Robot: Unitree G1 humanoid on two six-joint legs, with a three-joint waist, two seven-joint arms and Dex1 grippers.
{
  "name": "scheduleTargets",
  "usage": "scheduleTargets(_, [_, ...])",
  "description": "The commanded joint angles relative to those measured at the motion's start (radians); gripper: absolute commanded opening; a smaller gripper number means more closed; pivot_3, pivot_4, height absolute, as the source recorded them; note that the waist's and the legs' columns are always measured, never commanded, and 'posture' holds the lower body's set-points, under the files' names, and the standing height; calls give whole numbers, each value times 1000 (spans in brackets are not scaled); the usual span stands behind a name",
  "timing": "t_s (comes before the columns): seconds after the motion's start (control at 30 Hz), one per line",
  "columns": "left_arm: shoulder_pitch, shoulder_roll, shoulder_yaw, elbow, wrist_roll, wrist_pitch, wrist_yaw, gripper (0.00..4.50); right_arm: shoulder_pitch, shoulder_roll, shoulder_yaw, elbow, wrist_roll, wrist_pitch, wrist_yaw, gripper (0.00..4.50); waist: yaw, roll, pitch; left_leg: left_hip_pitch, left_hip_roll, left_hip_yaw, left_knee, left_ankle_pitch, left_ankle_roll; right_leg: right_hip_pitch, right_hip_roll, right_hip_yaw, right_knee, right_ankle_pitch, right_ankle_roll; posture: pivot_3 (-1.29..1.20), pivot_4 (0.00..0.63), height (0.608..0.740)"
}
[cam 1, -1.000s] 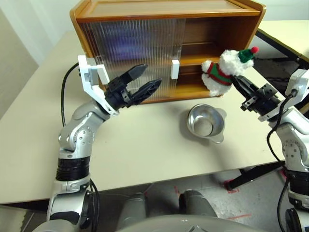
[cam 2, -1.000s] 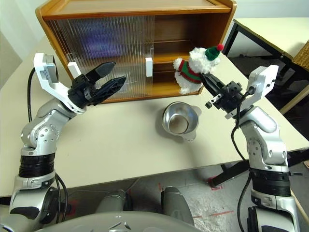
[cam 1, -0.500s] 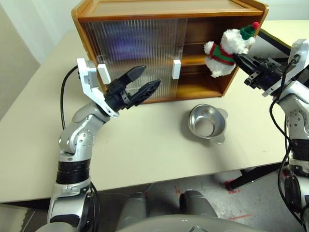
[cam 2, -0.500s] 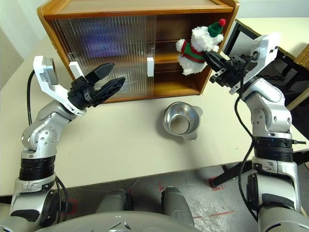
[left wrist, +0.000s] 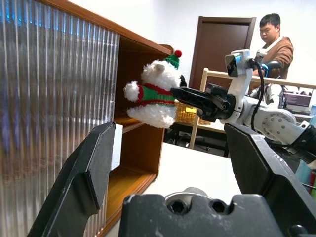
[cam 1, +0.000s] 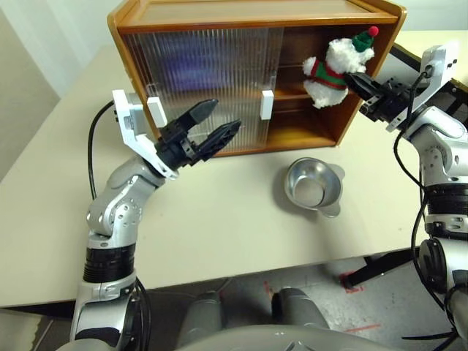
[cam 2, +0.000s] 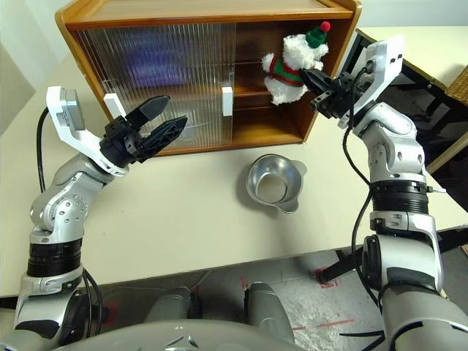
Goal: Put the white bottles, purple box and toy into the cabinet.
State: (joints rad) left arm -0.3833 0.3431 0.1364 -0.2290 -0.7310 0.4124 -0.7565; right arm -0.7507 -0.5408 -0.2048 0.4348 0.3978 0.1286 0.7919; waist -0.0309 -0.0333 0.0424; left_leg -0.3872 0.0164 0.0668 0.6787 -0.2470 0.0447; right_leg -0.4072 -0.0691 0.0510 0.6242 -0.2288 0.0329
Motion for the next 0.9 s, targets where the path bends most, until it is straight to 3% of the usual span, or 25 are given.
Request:
scheduleTargets(0.03, [11,3,-4,-24,1,-3,4,4500,-68,5,21,116,-44,-43,12,13,-2,0,0,0,0,0,0,0,0,0,0,0,0,0,0,78,0,740])
scheduleTargets(0.5, [41,5,5,-63,-3,0,29,4500,-327,20,65,582,-184,-219,54,13,-2,0,0,0,0,0,-1,0,0,0,0,0,0,1,-2,120,0,740])
scheduleTargets(0.9, [57,5,5,-88,-5,-1,46,4500,-413,38,73,758,-246,-287,63,13,1,0,0,1,0,0,-1,0,0,0,0,0,0,1,-2,139,0,740])
